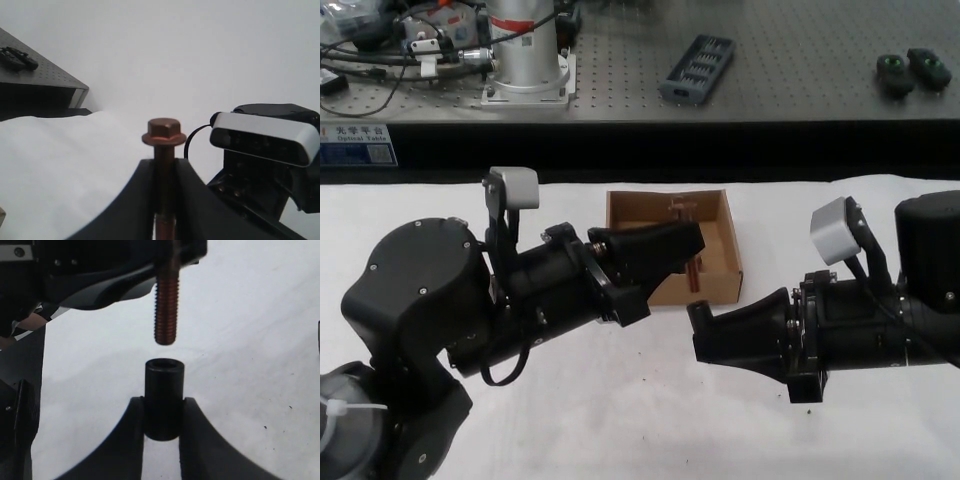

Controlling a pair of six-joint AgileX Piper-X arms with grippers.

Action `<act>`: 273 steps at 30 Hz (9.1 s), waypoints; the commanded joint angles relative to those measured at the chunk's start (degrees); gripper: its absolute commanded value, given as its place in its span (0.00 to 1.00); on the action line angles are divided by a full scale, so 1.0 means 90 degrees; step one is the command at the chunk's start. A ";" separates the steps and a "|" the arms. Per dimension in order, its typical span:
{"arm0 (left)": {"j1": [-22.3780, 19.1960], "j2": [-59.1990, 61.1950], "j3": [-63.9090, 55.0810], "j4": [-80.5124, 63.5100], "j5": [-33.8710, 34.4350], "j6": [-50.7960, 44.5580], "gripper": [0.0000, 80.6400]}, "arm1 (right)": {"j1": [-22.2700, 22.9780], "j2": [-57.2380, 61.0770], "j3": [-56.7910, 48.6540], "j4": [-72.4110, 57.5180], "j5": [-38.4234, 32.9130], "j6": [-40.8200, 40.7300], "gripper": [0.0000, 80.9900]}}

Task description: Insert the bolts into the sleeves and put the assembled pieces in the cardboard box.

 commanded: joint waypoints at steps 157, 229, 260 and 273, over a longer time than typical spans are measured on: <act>0.1182 -0.2168 0.0655 0.4361 0.0787 0.0538 0.04 | -0.0932 0.0700 -0.2179 0.4224 0.1548 0.0286 0.05; 0.1182 -0.4867 0.1993 0.5989 -0.1548 0.1802 0.04 | -0.0915 -0.2163 0.2216 -0.1044 0.1533 0.1575 0.05; 0.1182 -0.4867 0.1993 0.5989 -0.1548 0.1802 0.04 | -0.0915 -0.2163 0.2216 -0.1044 0.1533 0.1575 0.05; 0.1182 -0.4867 0.1993 0.5989 -0.1548 0.1802 0.04 | -0.0915 -0.2163 0.2216 -0.1044 0.1533 0.1575 0.05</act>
